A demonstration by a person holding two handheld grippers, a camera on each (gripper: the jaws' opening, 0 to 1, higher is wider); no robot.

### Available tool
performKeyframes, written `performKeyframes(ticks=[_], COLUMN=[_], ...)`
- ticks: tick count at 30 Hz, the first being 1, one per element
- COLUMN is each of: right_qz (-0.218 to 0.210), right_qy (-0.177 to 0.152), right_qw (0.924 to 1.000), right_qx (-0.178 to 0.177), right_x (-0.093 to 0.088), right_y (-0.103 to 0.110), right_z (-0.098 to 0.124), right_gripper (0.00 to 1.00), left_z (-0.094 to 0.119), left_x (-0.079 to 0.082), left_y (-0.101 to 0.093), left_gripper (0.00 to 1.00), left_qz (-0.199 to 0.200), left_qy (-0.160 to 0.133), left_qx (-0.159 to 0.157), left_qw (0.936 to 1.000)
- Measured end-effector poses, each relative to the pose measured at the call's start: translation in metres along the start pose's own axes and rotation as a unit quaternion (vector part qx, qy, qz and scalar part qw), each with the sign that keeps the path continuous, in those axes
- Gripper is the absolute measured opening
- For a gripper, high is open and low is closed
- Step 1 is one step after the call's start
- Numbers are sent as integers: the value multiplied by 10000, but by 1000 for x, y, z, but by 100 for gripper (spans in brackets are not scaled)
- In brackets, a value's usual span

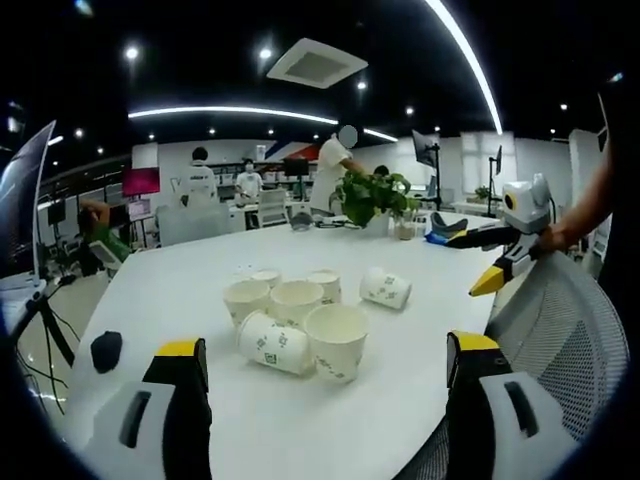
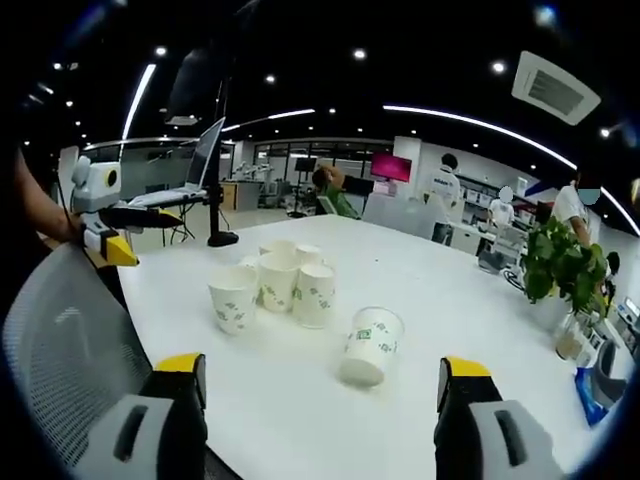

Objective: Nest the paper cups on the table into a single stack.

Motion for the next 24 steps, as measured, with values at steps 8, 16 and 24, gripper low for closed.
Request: performKeyframes(ticks=[8,16,24], right_qz=[9,23,26], right_qy=[21,14,26], right_qw=[9999,10000,10000], right_qx=[109,89,49], right_x=[0,0,-1], right_y=[2,1,1], right_z=[0,0,0], right_gripper=[98,98,98], left_z=[-2,-1,0], left_x=[-2,-1,0], left_y=[-2,-1,0], left_gripper=[99,99,99], left_qz=[-77,-79,-69], left_qy=[74,26,6], left_qx=[-83,-25,7], left_qw=[9999,10000,10000])
Point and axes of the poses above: the point that each gripper's makers call its tool centre point, and the gripper's own axes: z roughly backward along the fingers, y roughly to its left, x roughly out of its top, the point moved 6 cm from there along z, roughly backward along the fingers, and after that the axes turned 12 degrees about -x, right-handed, at the moved point
